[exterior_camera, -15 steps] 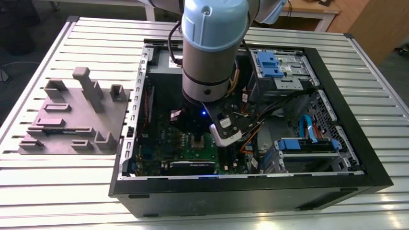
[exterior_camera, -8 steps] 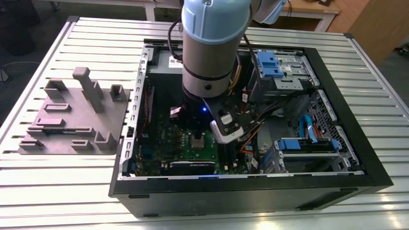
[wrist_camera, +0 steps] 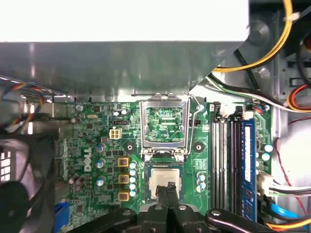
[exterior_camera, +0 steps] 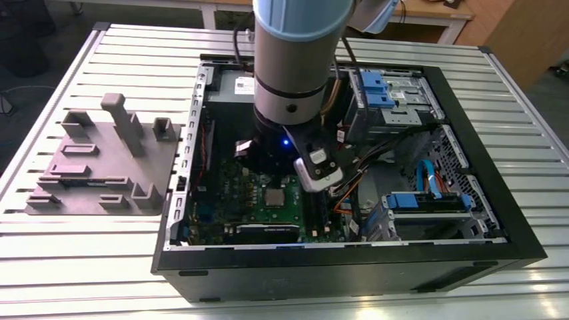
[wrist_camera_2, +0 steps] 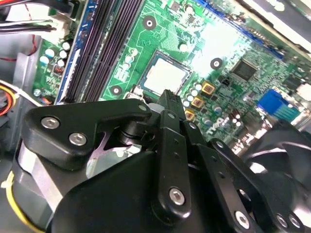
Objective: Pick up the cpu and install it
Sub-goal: 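Close the cpu cover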
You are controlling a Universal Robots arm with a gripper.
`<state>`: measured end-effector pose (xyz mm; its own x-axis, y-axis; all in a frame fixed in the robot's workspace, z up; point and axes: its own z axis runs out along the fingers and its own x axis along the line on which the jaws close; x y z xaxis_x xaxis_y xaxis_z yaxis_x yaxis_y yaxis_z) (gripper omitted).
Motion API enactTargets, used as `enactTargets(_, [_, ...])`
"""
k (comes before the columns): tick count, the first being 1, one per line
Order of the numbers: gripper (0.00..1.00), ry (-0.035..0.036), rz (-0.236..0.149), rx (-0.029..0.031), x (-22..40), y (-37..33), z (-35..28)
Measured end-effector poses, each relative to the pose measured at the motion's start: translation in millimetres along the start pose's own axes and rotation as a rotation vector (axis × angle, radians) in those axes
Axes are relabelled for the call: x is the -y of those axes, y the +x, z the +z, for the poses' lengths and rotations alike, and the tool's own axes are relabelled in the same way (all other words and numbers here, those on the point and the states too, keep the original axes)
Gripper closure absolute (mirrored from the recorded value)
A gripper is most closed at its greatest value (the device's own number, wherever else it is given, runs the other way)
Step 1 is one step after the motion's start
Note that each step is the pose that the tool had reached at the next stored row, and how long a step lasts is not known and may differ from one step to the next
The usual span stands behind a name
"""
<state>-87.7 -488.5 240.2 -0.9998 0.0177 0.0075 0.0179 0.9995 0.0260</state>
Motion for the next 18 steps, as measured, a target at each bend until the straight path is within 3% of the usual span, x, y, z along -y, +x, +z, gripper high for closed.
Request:
enactTargets(9, [0.9,-0.0002,0.0,-0.0001,-0.6,0.2,-24.9])
enactTargets(18, [0.9,-0.0004,-0.004,-0.0001,-0.7,0.2,-26.2])
